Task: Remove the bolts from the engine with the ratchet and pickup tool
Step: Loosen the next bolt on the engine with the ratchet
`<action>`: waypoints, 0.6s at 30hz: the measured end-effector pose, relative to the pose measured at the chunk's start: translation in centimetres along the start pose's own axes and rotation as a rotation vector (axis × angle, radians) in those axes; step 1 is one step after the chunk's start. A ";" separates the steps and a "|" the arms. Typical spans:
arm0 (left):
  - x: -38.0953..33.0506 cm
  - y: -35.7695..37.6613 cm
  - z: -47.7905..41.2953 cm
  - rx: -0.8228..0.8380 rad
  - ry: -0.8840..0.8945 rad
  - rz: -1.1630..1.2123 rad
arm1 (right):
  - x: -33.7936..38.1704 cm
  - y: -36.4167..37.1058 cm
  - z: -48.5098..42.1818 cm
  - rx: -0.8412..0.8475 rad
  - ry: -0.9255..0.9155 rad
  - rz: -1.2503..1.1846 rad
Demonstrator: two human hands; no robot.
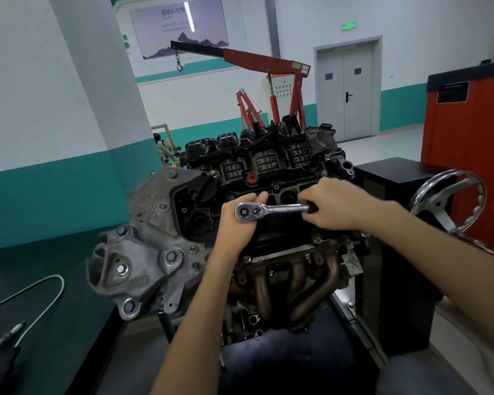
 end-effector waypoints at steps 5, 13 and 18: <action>0.1 0.8 0.3 -0.169 -0.006 0.104 | 4.9 7.3 4.3 -0.075 0.191 -0.563; 0.4 0.2 0.0 -0.109 -0.002 -0.018 | 7.8 9.2 4.5 -0.027 0.190 -0.729; 0.1 -0.7 -0.6 0.109 0.057 -0.171 | 0.4 1.9 0.7 0.036 -0.019 -0.051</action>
Point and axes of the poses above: each hand's wrist, its own z-axis away from the middle knuckle, its own y-axis out of the palm, x = y × z, the point moved 2 cm from there along -z, towards the middle knuckle, and after that the axes turned 2 degrees about z, right-handed, at the moved point
